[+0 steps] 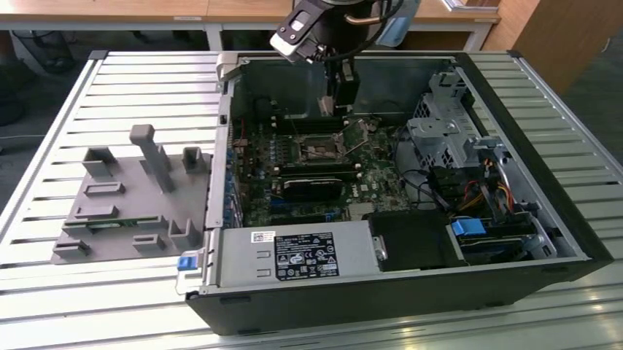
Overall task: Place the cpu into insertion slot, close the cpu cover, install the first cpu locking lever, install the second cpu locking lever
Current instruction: 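Place the cpu into insertion slot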
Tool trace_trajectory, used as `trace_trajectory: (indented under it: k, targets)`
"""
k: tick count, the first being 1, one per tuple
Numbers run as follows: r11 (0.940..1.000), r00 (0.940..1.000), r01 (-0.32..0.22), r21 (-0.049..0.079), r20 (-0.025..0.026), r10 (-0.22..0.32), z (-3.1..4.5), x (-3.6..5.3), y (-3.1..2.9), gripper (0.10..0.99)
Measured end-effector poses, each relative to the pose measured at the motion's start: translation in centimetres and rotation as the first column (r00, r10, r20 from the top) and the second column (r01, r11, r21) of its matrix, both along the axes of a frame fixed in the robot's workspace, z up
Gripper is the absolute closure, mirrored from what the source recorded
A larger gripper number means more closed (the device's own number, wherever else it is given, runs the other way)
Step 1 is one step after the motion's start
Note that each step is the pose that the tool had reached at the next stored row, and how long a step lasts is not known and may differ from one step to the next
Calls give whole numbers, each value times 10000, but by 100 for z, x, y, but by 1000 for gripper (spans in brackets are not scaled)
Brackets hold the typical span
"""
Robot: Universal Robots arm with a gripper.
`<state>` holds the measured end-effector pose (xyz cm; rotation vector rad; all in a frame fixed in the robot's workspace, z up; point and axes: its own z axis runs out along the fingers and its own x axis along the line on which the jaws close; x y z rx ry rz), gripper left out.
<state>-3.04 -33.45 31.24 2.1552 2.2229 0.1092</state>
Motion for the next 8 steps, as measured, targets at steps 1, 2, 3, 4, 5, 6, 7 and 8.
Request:
trace_trajectory:
  k: [1, 2, 3, 4, 5, 6, 7, 8]
  targets:
    - [10000, 10000, 0, 0, -1, 0, -11, 0, 1, 557]
    - [10000, 10000, 0, 0, -3, 0, -21, 0, 1, 557]
    - [10000, 10000, 0, 0, -5, 0, -31, 0, 3, 557]
    - [10000, 10000, 0, 0, -6, 0, -40, 0, 3, 557]
    - [10000, 10000, 0, 0, -7, 0, -48, 0, 3, 557]
    - [10000, 10000, 0, -1, -8, 0, -55, 0, 4, 557]
    - [10000, 10000, 0, 0, -8, 0, -62, -1, 4, 557]
    - [10000, 10000, 0, -1, -9, 0, -69, 0, 5, 557]
